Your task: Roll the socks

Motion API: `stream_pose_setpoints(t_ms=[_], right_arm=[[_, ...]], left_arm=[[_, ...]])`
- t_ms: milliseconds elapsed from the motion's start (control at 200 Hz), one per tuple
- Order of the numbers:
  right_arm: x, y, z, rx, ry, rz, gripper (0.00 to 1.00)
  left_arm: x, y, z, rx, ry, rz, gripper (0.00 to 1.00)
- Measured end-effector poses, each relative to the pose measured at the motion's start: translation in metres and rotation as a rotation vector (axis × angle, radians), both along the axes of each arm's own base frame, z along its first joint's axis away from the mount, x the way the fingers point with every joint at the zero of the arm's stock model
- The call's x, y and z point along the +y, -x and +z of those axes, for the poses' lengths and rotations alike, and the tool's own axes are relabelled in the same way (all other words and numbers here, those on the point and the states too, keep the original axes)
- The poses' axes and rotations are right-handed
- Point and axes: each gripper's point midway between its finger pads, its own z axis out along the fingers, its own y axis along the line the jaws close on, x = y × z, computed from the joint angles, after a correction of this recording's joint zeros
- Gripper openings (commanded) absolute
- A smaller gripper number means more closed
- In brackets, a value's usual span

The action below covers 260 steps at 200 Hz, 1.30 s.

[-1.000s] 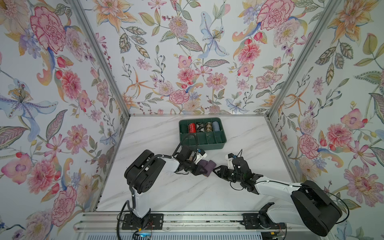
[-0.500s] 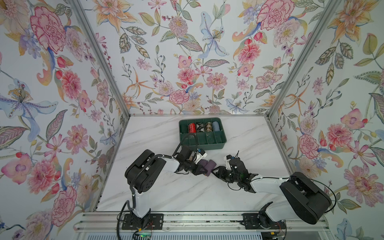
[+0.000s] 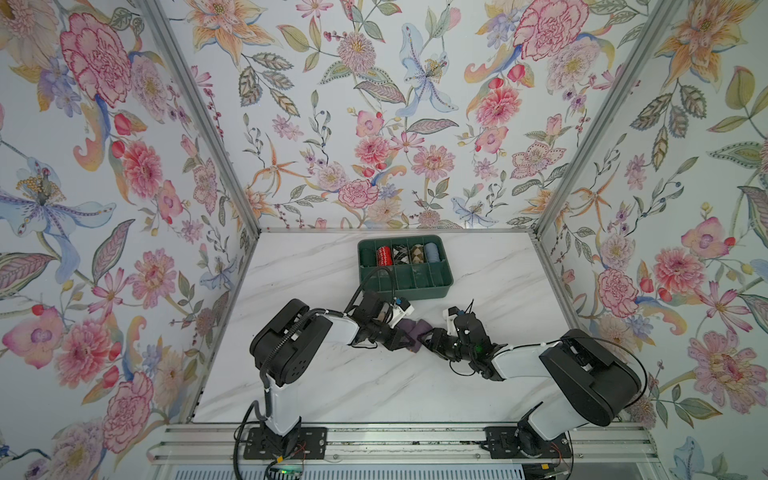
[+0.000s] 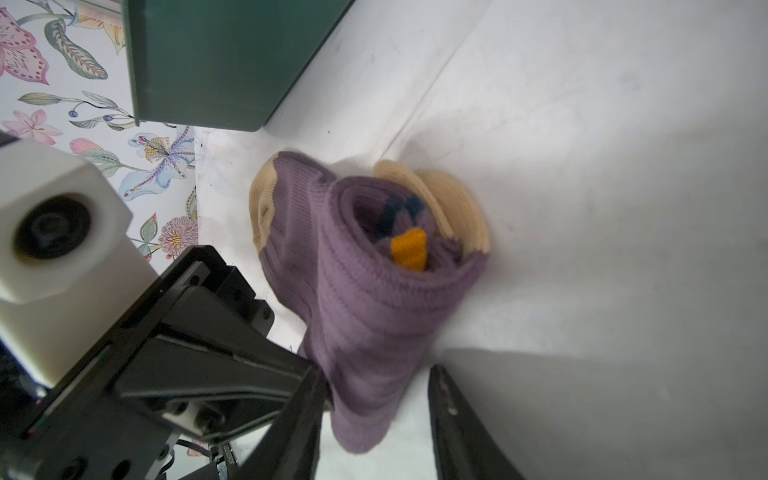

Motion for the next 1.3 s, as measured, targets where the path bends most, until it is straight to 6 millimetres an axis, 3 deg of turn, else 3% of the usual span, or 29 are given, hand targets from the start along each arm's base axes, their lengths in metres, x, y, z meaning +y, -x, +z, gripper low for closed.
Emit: stream_pose_setpoints(t_ms=[480, 906, 1301], right_arm=[[0.015, -0.011, -0.001, -0.032, -0.103, 0.006, 0.41], [0.013, -0.009, -0.008, -0.029, -0.109, 0.004, 0.06], [0.013, -0.013, -0.002, -0.037, 0.125, 0.12, 0.0]], left_arm=[[0.001, -0.001, 0.0, 0.015, 0.017, 0.008, 0.0], [0.001, 0.0, 0.0, 0.023, 0.035, 0.014, 0.0], [0.002, 0.0, 0.001, 0.037, 0.039, 0.022, 0.0]])
